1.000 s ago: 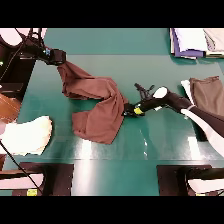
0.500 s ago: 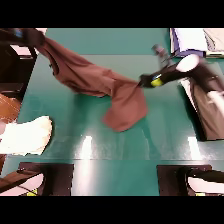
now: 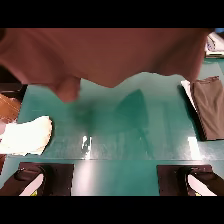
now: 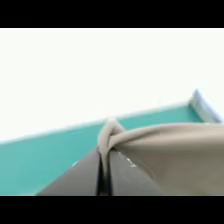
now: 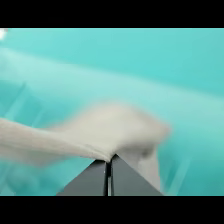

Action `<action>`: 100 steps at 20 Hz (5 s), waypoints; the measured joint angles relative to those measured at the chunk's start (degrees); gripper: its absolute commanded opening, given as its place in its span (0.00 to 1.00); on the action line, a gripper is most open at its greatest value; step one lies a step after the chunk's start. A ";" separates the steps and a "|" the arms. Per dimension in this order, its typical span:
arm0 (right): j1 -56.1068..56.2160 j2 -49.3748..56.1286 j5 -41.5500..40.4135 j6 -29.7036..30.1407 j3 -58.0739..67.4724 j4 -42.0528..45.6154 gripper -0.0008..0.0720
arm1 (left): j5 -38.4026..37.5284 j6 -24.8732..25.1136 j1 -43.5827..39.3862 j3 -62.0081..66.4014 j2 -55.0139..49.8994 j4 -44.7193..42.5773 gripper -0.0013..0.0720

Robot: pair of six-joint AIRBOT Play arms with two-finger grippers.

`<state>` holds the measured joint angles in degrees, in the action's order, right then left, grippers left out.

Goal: Fold the shirts.

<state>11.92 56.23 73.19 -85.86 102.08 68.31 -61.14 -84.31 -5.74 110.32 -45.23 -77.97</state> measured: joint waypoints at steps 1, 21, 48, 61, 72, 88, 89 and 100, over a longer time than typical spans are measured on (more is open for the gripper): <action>-0.20 -1.57 0.26 0.09 1.11 0.26 0.03 | 0.24 -0.37 0.00 1.20 1.05 0.76 0.05; 0.31 33.92 8.87 1.07 -2.19 3.82 0.04 | 4.96 -3.72 0.04 -31.54 -29.90 0.66 0.05; -6.54 9.90 -0.28 10.47 -32.54 -16.24 0.48 | 7.80 -3.15 6.14 -78.25 -14.82 21.53 0.74; -27.08 4.11 5.60 8.57 -52.30 -6.97 0.77 | 9.20 0.50 6.05 -70.77 -14.64 26.88 0.05; -37.75 8.59 2.47 7.37 -70.86 -9.64 0.57 | 8.13 1.73 6.05 -68.43 -14.64 27.06 0.05; -23.61 -3.10 -4.66 9.33 -39.82 -11.06 0.04 | 2.84 -2.10 6.05 -46.75 1.86 19.71 0.05; -23.47 -5.22 -5.25 9.38 -35.74 -11.13 0.04 | 2.10 -2.58 6.05 -41.11 3.23 18.99 0.05; -23.21 -16.68 -2.05 8.24 2.51 -0.79 0.03 | 0.37 -8.20 6.05 5.95 6.64 13.16 0.05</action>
<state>-11.29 39.55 71.13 -77.62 104.60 67.53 -60.77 -92.51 0.32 116.27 -38.59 -64.82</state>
